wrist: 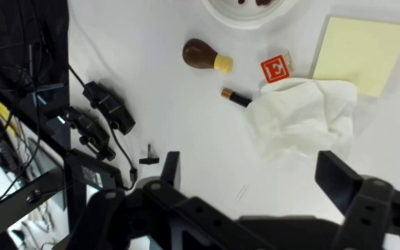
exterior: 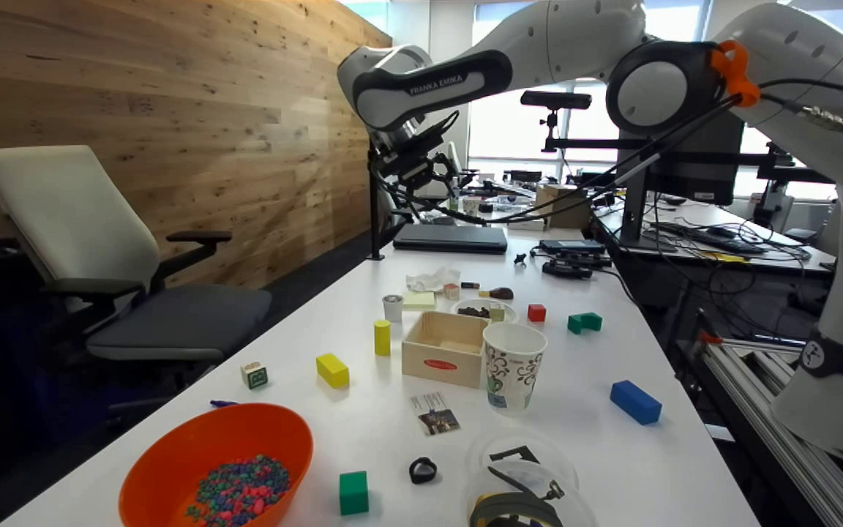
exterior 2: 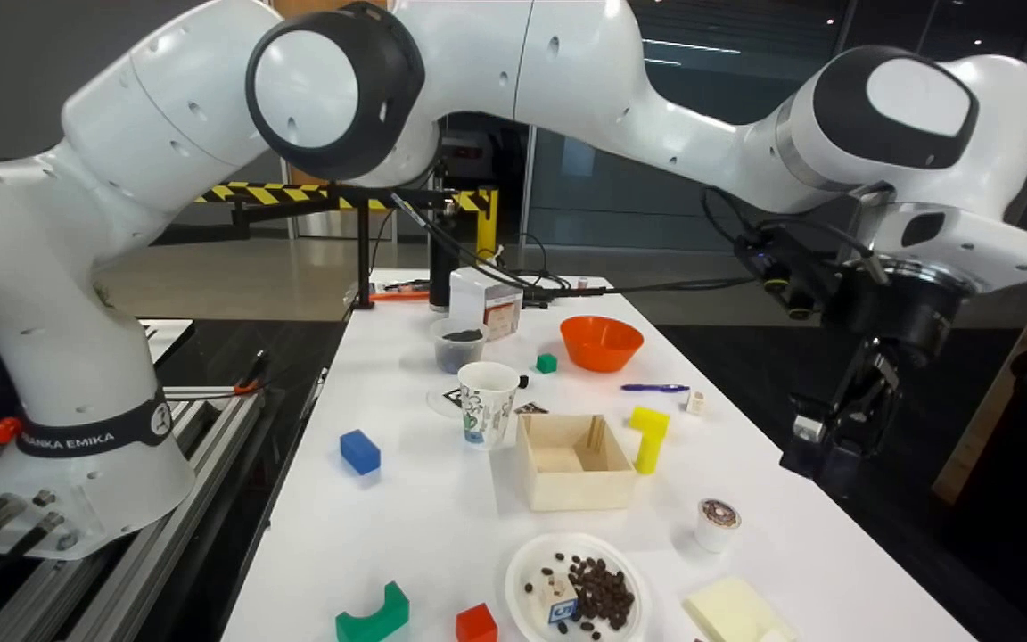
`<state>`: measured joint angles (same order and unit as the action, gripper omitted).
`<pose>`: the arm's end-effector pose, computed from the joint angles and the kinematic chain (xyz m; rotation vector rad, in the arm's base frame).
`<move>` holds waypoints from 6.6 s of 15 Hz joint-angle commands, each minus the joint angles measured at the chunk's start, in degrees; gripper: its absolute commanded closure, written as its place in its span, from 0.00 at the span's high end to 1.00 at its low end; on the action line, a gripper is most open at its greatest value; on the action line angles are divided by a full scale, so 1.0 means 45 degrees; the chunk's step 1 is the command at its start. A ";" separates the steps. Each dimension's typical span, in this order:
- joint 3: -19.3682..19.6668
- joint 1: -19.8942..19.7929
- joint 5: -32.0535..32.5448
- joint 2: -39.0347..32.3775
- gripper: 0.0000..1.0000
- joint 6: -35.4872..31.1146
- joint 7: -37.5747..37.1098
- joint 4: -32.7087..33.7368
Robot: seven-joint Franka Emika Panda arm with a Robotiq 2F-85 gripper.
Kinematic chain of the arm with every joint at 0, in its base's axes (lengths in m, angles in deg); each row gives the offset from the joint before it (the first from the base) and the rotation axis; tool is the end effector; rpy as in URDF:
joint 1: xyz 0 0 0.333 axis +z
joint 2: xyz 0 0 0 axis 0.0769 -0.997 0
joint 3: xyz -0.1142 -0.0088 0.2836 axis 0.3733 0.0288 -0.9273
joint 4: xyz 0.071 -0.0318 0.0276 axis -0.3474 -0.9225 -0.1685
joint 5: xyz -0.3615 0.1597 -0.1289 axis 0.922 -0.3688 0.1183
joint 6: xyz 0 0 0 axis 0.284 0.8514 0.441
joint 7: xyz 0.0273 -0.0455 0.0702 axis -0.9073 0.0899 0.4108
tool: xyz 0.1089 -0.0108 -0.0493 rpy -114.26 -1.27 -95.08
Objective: Lift and drop the paper towels
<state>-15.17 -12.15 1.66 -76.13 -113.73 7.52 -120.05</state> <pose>0.7233 -0.2285 0.3558 2.1282 -1.4616 -0.1774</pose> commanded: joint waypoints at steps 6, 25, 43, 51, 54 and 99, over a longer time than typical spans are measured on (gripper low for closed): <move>-0.0540 -0.1646 -0.1213 -0.0310 1.00 -0.0309 0.0243 -0.0008; -0.3276 -0.4468 -0.2902 0.0740 1.00 -0.8083 0.2223 -0.5996; -0.0819 -0.2936 -0.5074 0.1604 0.30 -1.2416 0.3900 -0.9153; -0.0034 -0.1931 -0.4906 0.3494 0.00 -1.1524 0.5463 -1.0361; 0.0104 -0.1796 -0.4773 0.3812 0.01 -1.0426 0.6130 -1.0330; 0.0428 -0.2187 -0.4558 0.3712 1.00 -0.9469 0.9972 -0.9679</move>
<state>-12.93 -21.67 -19.05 -59.31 -156.55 52.45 -163.93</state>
